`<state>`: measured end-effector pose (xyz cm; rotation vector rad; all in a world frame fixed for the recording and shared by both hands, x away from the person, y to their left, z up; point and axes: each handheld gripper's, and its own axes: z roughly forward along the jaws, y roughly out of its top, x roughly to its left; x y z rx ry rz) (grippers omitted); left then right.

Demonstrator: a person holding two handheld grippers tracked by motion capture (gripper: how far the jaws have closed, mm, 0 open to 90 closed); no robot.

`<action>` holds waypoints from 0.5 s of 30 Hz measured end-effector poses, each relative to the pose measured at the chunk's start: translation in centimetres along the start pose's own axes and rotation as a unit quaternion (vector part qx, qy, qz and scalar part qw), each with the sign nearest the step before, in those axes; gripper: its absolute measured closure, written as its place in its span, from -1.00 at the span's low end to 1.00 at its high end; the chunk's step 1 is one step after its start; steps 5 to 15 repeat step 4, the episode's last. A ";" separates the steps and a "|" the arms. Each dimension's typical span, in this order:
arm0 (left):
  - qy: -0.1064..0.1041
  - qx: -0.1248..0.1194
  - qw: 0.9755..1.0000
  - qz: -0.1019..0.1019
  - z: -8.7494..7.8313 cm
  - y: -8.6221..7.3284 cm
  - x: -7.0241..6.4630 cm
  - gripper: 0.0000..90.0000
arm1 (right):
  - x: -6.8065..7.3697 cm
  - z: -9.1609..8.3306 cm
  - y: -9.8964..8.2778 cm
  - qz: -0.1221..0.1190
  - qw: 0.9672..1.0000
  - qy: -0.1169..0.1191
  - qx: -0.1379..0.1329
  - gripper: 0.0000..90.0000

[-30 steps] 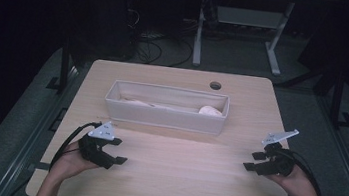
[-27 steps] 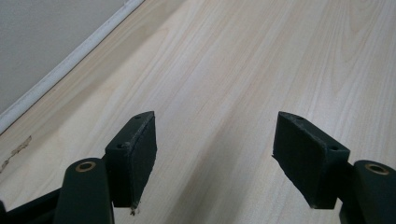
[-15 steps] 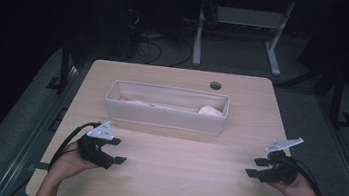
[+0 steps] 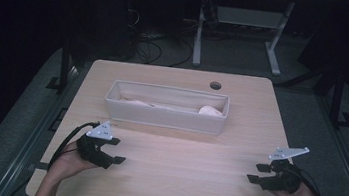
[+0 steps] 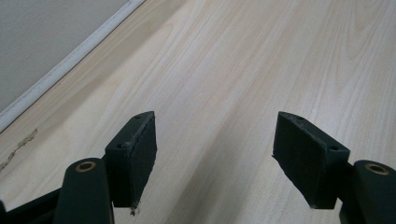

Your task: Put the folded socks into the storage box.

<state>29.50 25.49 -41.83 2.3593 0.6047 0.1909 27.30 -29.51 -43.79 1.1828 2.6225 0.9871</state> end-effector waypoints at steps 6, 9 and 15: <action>0.000 -0.005 1.000 -0.001 -0.1 0.1 0.0 -0.33 | 1.0 -0.2 -0.2 -0.007 1.000 0.001 -0.008 -0.12; 0.000 -0.005 1.000 -0.001 -0.1 0.1 0.0 -0.33 | 1.0 -0.2 -0.2 -0.007 1.000 0.001 -0.008 -0.12; 0.000 -0.005 1.000 -0.001 -0.1 0.1 0.0 -0.33 | 1.0 -0.2 -0.2 -0.007 1.000 0.001 -0.008 -0.12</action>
